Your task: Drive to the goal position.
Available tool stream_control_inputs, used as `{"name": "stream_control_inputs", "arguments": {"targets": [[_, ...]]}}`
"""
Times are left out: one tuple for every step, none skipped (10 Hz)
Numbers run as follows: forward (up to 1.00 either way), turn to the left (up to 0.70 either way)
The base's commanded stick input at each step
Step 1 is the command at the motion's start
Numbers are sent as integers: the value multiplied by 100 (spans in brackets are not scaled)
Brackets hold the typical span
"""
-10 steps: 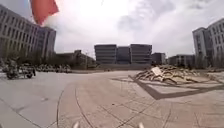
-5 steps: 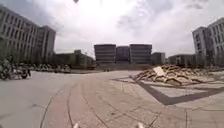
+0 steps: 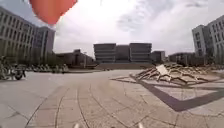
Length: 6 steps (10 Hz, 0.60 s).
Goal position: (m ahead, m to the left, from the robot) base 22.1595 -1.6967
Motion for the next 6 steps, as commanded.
{"name": "stream_control_inputs", "arguments": {"targets": [[70, 0], [70, 0], [70, 0], [70, 0], [70, 0], [70, 0]]}}
